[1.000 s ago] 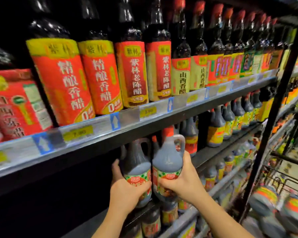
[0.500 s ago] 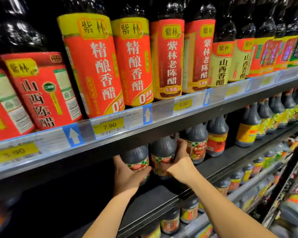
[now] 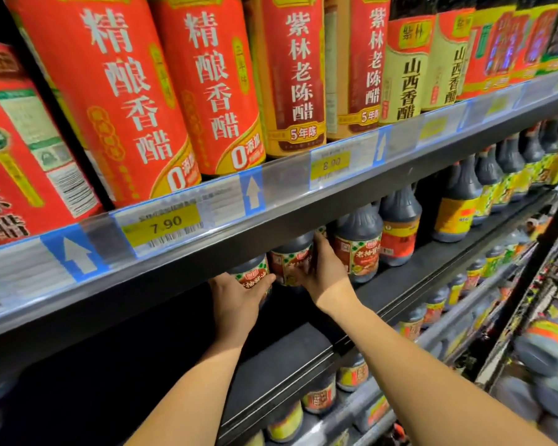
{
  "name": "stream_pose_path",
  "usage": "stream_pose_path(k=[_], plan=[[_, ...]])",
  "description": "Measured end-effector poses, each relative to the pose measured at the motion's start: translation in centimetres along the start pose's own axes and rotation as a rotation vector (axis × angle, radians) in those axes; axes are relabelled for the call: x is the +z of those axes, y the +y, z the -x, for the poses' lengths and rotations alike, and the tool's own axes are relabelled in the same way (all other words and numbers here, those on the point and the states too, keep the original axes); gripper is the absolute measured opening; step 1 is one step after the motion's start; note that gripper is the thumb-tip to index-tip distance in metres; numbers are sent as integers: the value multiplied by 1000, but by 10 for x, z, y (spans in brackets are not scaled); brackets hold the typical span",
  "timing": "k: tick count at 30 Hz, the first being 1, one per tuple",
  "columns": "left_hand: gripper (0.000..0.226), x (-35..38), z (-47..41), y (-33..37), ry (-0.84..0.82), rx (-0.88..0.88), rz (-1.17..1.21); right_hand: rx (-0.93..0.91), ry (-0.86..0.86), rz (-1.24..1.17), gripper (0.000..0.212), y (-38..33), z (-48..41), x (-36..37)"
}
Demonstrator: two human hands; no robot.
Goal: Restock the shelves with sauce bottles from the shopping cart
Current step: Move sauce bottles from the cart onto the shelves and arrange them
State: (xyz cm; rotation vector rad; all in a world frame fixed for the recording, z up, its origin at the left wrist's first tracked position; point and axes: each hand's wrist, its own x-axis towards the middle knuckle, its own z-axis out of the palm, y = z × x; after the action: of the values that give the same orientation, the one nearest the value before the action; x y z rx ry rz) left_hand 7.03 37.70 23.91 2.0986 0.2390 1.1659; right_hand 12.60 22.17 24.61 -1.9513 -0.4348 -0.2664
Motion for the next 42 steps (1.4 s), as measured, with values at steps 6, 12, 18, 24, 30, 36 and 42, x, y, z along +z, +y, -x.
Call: stream_pose_path(k=[6,12,18,24,30,36,42], plan=[[82,1,-6,16,22,222,13,34,-4,218,78,0,-9,1],[65,14,-9,1,-79,-56,-44,56,-1,272,74,3,-12,6],[92,4,-5,0,-198,-272,44,29,-3,293,80,-9,2,-1],[100,-17,18,8,-91,-179,62,-110,214,275,45,-10,45,-37],[83,4,58,64,-240,-121,211,-118,377,326,32,9,86,-103],[76,61,128,133,-562,64,353,2,483,398,26,53,140,-187],[68,124,220,183,-856,90,416,258,566,461,28,111,223,-271]])
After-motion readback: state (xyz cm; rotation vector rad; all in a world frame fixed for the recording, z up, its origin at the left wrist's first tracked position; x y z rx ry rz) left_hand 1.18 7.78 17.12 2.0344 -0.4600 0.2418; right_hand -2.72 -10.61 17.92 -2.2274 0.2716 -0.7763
